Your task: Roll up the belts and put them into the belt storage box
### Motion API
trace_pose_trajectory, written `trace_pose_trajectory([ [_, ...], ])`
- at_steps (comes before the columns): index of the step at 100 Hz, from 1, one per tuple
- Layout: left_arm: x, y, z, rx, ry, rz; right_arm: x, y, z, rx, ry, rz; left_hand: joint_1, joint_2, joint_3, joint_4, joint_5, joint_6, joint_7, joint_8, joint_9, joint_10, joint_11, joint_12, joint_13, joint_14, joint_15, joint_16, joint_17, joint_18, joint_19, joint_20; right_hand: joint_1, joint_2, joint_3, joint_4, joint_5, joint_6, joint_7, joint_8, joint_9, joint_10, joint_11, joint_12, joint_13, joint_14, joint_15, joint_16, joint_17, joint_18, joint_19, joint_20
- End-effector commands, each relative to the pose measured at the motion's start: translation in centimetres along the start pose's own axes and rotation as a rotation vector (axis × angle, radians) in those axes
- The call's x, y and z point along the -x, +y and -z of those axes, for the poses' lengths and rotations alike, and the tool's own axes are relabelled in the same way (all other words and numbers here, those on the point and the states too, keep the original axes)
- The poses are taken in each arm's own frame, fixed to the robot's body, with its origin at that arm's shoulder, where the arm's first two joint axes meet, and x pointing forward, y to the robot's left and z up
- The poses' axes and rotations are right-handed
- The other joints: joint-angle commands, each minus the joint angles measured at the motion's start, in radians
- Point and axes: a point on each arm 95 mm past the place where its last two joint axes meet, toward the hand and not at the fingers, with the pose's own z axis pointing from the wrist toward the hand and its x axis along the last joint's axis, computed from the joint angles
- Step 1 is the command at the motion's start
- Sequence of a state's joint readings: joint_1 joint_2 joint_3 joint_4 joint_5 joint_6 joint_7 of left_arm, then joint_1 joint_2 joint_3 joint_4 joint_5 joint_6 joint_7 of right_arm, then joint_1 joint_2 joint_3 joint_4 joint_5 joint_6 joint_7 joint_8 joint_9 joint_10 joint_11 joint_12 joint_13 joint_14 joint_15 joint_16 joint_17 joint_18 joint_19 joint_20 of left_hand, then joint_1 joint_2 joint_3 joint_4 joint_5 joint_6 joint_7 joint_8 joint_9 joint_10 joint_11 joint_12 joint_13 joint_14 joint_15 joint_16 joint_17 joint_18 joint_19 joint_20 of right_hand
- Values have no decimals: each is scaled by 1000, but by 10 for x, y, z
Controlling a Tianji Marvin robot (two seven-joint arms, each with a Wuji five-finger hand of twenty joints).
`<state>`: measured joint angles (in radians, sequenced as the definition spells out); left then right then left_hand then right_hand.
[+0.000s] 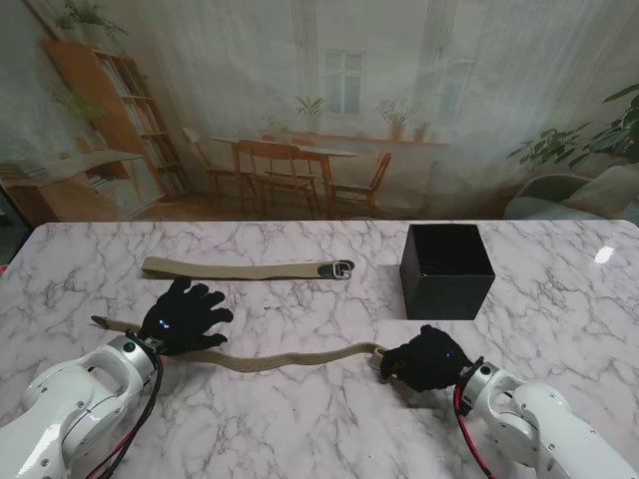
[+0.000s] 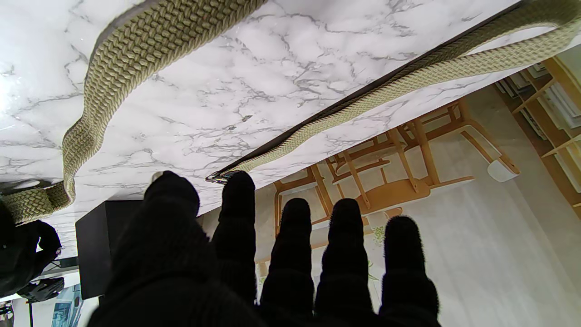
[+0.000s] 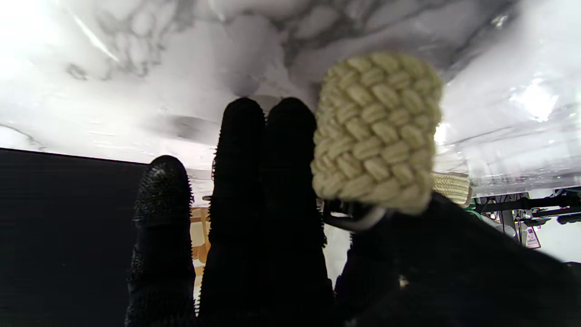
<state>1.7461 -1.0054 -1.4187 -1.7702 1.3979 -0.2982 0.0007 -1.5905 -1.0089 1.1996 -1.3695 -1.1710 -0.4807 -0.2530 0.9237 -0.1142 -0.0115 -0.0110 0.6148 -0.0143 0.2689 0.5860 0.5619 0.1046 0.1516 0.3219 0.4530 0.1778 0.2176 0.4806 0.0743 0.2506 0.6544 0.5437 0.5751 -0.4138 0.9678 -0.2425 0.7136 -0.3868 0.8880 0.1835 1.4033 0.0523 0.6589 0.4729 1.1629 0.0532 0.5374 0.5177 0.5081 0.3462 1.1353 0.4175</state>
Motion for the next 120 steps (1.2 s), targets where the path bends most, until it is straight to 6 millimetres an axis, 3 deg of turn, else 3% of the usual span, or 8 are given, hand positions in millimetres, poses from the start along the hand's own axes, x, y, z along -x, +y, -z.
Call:
trace_pose_trajectory([
  [1, -1, 2, -1, 13, 1, 5, -2, -8, 2, -27, 8, 3, 29, 38, -2, -6, 26, 17, -1, 10, 17, 19, -13, 1, 6, 17, -5, -2, -20, 40, -26, 1, 104, -33, 63, -27, 90, 70, 103, -36, 33, -63, 30, 12, 13, -82, -32, -20, -21, -27, -10, -4],
  [10, -1, 2, -1, 15, 3, 8, -2, -6, 3, -46, 17, 12, 28, 39, -2, -7, 28, 18, 0, 11, 17, 21, -13, 1, 5, 16, -6, -2, -20, 39, -26, 1, -9, -48, 71, -56, 57, 223, 143, -26, 4, -107, -53, -18, -41, -114, -83, -37, -27, -79, -1, -2],
  [22, -2, 2, -3, 17, 5, 13, -3, 3, 4, -78, 44, 40, 24, 43, -4, -7, 28, 18, 0, 10, 16, 21, -14, 0, 5, 17, -6, -2, -21, 39, -26, 1, -383, 60, -24, 121, 70, 365, -89, 227, -59, -117, -128, -51, -98, -116, -117, -61, -47, -114, 6, -2],
  [41, -1, 2, -5, 22, 3, 21, -5, 27, 6, -211, 84, 91, 21, 46, -4, -7, 30, 19, 0, 10, 19, 21, -13, 1, 6, 17, -5, -2, -22, 40, -27, 1, -500, 160, -218, 121, -34, 458, -157, 240, -138, -136, -207, -102, -181, -147, -187, -122, -94, -156, -15, -11],
  [74, 1, 3, -6, 22, -4, 26, -8, 47, 7, -394, 115, 95, 26, 44, -3, -7, 29, 19, 0, 11, 20, 21, -13, 1, 6, 17, -5, -1, -22, 41, -28, 2, -420, 180, -233, 159, -217, 581, -233, 245, -321, -130, -355, -235, -325, -179, -267, -213, -178, -184, -62, -31],
  [101, 1, 4, -6, 24, -4, 27, -7, 49, 9, -430, 107, 142, 31, 42, -2, -7, 30, 18, 2, 12, 22, 19, -12, 2, 7, 18, -5, -1, -21, 41, -28, 2, -210, -103, 380, 242, -251, 564, -231, 289, -350, -157, -375, -285, -339, -192, -264, -247, -177, -194, -70, -40],
  [110, 1, 4, -6, 25, -4, 27, -7, 47, 8, -398, 102, 203, 31, 42, -2, -7, 30, 19, 2, 12, 22, 21, -12, 2, 7, 18, -5, -1, -21, 41, -28, 2, -114, -168, 427, 220, -219, 497, -169, 315, -303, -175, -327, -266, -295, -192, -239, -237, -144, -192, -48, -44],
  [120, 1, 5, -7, 26, -3, 28, -8, 42, 7, -362, 93, 242, 30, 43, -3, -7, 29, 18, 1, 11, 21, 20, -13, 2, 6, 17, -6, -1, -21, 41, -28, 2, -46, -262, 395, 88, -163, 393, -90, 338, -244, -156, -260, -188, -240, -160, -201, -204, -118, -172, -27, -55],
])
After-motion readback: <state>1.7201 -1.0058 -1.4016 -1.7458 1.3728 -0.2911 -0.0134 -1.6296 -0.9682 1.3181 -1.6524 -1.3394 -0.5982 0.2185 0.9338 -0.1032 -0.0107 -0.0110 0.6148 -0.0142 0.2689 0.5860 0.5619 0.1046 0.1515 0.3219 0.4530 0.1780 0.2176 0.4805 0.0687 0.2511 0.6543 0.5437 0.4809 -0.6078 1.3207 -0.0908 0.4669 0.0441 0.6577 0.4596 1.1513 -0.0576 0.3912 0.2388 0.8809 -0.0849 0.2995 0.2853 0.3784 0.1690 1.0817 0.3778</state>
